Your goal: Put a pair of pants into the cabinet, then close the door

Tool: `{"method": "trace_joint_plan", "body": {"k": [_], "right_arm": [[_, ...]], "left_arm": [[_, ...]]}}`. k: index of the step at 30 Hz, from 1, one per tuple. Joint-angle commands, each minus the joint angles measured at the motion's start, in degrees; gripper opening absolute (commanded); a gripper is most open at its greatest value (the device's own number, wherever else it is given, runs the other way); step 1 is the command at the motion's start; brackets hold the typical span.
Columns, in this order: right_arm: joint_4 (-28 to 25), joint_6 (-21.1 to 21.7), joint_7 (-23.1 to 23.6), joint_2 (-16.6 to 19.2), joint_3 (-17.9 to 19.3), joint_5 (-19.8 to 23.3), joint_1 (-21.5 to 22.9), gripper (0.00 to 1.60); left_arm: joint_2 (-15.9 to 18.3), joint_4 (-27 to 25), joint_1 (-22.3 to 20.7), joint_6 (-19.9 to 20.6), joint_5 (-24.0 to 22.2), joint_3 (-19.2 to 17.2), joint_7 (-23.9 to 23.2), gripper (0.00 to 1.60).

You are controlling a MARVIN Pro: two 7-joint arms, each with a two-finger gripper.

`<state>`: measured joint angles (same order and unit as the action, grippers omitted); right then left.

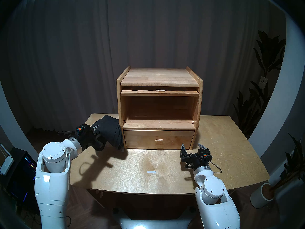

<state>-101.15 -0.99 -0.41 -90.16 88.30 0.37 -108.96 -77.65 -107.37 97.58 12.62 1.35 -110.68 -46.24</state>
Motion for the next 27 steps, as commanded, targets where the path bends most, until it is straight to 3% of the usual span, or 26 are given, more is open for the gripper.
{"method": "trace_joint_plan", "body": {"k": [1, 7, 11, 18, 27], "right_arm": [[-1.03, -0.33, 0.00, -0.08, -0.08, 0.01, 0.50, 1.60], [-1.06, -0.38, 0.01, -0.09, -0.08, 0.00, 0.53, 1.60], [-1.25, -0.43, 0.01, -0.11, -0.09, 0.00, 0.48, 1.60], [-1.23, -0.42, 0.01, -0.11, -0.09, 0.00, 0.49, 1.60], [-1.07, -0.38, 0.03, -0.10, -0.08, 0.00, 0.56, 1.60]], "left_arm": [[-5.69, -6.41, 2.53, -0.56, -10.05, 1.18, -6.20, 0.00], [-8.96, -9.61, 3.47, -0.10, -18.09, 3.87, -10.89, 0.00], [-10.32, -12.37, 1.57, -1.31, -19.31, 6.36, -10.59, 0.00], [-12.60, -16.67, -1.46, -0.80, -10.79, 14.04, -2.27, 0.00], [-12.80, -11.84, -6.89, 0.80, 0.87, 22.16, 6.50, 0.00]]}}
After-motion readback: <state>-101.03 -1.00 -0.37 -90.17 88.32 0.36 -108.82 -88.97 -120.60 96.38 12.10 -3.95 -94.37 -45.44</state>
